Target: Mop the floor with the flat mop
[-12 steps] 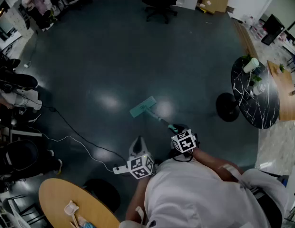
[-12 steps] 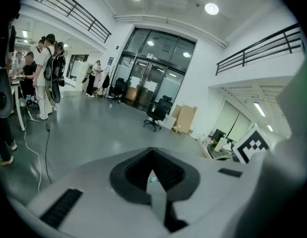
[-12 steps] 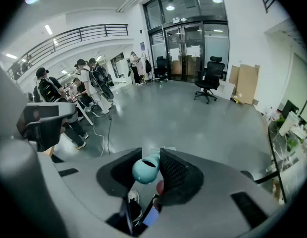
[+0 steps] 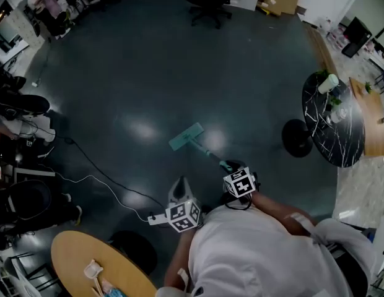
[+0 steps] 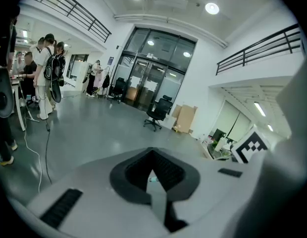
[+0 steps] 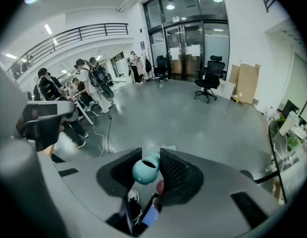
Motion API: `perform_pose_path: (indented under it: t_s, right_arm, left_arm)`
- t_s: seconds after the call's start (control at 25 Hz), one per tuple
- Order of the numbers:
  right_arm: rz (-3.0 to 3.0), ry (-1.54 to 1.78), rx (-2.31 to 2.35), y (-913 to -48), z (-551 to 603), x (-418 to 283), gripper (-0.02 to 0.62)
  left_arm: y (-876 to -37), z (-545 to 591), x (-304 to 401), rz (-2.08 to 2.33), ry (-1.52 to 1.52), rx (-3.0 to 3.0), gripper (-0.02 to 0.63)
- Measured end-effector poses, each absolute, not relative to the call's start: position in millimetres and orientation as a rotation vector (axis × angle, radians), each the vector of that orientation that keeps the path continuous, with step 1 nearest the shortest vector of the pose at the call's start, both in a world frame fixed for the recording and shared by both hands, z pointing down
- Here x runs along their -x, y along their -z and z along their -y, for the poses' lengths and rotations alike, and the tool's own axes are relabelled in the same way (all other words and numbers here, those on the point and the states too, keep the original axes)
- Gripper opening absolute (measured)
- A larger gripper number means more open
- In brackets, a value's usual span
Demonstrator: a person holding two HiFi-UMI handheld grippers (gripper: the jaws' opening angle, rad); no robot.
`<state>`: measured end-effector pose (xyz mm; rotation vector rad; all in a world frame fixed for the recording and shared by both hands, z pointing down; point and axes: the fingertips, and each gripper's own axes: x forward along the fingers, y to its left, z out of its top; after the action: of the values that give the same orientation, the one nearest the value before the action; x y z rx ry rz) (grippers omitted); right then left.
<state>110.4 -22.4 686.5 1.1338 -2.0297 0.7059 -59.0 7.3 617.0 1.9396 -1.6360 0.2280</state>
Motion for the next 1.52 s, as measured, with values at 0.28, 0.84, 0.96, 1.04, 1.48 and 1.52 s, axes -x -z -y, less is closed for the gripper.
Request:
perform_pose_path:
  t_s: [0.28,0.84,0.96,1.04,1.48,1.52]
  right_arm:
    - [2.030,-0.710,-1.140,-688,16,-114,0.117]
    - [2.047,-0.641,-1.221,-762,138,-49,0.114]
    - [2.048,-0.597,-1.246,-766,186,-21,0.113]
    - [2.054,-0.590,-1.245,-767,206,-10,0.113]
    - [2.020,-0.629,-1.125,-725,89,-103,0.112]
    - [2.019,-0.640,-1.116,-713,72,-113,0.112]
  left_arm:
    - [-610,-11,60,1.655,-0.211,-1.951,0.005]
    - [-600,13,84,1.747,-0.147,-1.906,0.005]
    - [-597,12,91,1.760,-0.151,-1.886,0.005]
    - [-596,11,94,1.771,-0.154,-1.875,0.005]
    - [-591,11,111,1.785,-0.101,-1.886,0.005]
    - [-589,12,111,1.781,-0.098,-1.893,0.005]
